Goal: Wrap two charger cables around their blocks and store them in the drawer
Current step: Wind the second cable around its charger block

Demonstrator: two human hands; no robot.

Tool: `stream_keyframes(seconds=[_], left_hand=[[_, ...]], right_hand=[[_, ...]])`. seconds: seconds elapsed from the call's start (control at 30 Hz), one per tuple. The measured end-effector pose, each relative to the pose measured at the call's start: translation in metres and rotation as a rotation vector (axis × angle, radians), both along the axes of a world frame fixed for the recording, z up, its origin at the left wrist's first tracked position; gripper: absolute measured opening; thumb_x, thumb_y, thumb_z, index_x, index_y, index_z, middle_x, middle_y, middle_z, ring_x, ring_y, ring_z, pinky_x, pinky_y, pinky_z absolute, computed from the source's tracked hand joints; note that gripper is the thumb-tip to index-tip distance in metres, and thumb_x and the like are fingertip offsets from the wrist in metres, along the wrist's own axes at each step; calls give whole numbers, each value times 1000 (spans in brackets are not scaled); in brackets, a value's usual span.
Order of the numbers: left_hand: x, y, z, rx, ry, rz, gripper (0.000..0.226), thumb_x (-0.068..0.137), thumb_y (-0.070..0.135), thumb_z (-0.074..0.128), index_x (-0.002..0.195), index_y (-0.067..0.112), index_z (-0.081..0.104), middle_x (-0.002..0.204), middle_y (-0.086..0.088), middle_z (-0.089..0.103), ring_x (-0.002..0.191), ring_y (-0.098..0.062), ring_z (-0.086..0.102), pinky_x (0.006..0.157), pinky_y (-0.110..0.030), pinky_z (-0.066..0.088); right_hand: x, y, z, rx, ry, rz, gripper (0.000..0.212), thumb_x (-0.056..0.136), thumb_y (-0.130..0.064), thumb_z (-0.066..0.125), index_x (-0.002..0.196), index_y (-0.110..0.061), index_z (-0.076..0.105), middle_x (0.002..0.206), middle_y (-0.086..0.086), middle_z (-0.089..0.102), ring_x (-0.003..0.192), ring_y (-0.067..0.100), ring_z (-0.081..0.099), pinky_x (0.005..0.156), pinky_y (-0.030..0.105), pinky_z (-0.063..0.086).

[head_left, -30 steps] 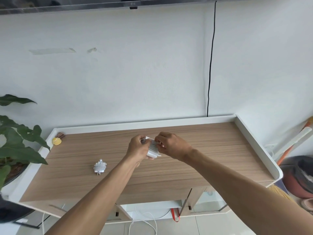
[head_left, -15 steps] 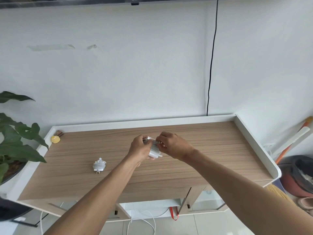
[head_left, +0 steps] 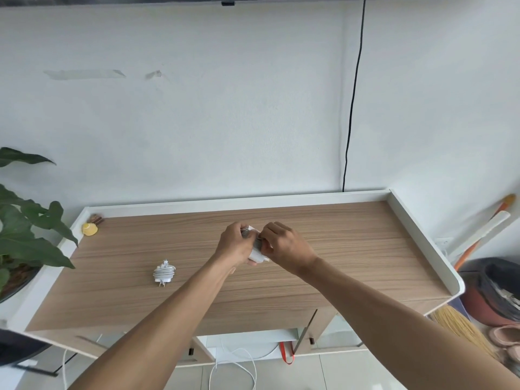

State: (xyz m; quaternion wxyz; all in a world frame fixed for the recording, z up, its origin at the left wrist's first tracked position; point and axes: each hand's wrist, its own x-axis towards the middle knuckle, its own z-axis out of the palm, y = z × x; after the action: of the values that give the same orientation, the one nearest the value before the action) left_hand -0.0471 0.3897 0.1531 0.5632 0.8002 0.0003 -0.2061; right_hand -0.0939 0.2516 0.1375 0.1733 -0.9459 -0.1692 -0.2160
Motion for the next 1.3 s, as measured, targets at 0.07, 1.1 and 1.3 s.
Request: stream_keyframes(seconds=[0.07, 1.1, 1.3], left_hand=[[-4, 2, -4, -7, 29, 10, 21, 95, 21, 58, 109, 6, 58, 105, -14, 64, 77, -31, 71, 54, -41, 60], [0, 5, 3, -168, 180, 110, 20, 94, 16, 60, 108, 2, 59, 107, -23, 62, 84, -40, 69, 60, -50, 61], [8, 3, 11, -226, 205, 100, 25, 95, 18, 59, 110, -2, 59, 107, -27, 63, 80, -40, 71, 62, -49, 60]], right_hand=[[-2, 0, -4, 5, 27, 14, 14, 80, -15, 50, 75, -7, 61, 72, 5, 60, 63, 22, 57, 51, 35, 50], [1, 5, -8, 343, 94, -130, 13, 91, -15, 60, 97, -10, 70, 88, 2, 62, 69, 14, 58, 62, 23, 47], [6, 3, 1, 553, 127, -171, 9, 88, -12, 65, 95, -12, 70, 90, -7, 58, 66, -1, 55, 63, 7, 43]])
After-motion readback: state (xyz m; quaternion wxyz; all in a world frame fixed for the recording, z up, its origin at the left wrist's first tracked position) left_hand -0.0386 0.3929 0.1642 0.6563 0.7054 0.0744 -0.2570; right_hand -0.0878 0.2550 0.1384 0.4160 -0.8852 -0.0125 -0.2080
